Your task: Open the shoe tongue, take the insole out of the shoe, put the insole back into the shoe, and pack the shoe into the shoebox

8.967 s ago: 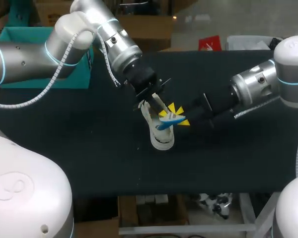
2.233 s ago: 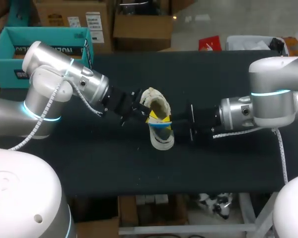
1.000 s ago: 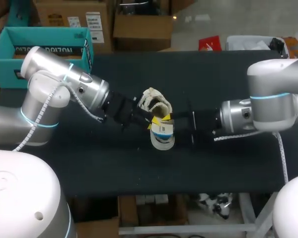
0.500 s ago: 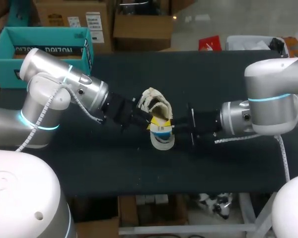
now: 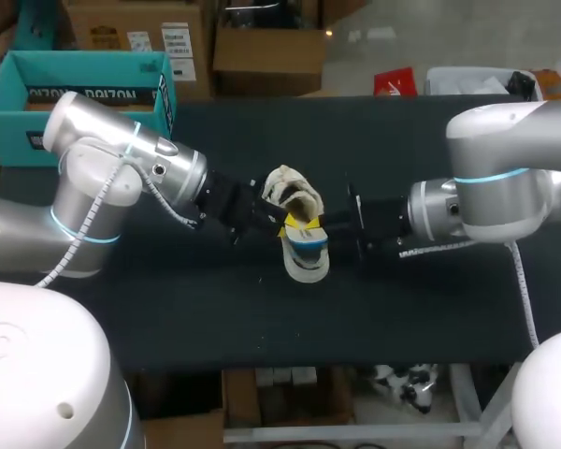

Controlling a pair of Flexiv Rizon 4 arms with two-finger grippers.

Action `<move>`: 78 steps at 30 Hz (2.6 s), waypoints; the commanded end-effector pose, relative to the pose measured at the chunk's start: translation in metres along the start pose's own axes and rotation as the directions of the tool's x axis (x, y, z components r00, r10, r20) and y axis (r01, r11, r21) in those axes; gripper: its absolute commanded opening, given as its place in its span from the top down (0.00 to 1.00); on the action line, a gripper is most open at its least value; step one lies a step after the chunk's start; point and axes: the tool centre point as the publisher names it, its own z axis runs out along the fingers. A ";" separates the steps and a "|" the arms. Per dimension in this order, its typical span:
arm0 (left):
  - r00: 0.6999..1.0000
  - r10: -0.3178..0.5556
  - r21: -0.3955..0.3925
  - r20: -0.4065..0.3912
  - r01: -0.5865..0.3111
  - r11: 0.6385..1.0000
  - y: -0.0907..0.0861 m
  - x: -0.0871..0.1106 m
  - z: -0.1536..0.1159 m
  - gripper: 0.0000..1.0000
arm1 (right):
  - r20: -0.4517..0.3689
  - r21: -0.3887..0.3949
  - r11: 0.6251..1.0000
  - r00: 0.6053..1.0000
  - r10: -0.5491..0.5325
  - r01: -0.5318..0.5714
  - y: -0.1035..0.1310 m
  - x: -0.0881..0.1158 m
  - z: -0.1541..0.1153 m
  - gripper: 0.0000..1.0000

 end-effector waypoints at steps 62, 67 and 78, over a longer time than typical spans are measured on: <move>0.997 0.022 -0.047 0.071 -0.019 0.999 -0.008 0.009 0.003 0.55 | 0.016 -0.064 0.998 1.000 -0.015 0.016 0.007 -0.003 0.000 1.00; 0.994 0.046 -0.011 0.099 -0.045 0.999 -0.024 0.013 -0.007 0.42 | 0.006 -0.077 0.997 1.000 -0.004 0.005 0.006 -0.007 -0.004 1.00; 0.990 0.102 0.007 0.094 -0.103 0.995 -0.043 0.018 -0.003 1.00 | -0.008 -0.090 0.996 1.000 0.008 -0.008 0.004 -0.011 -0.007 1.00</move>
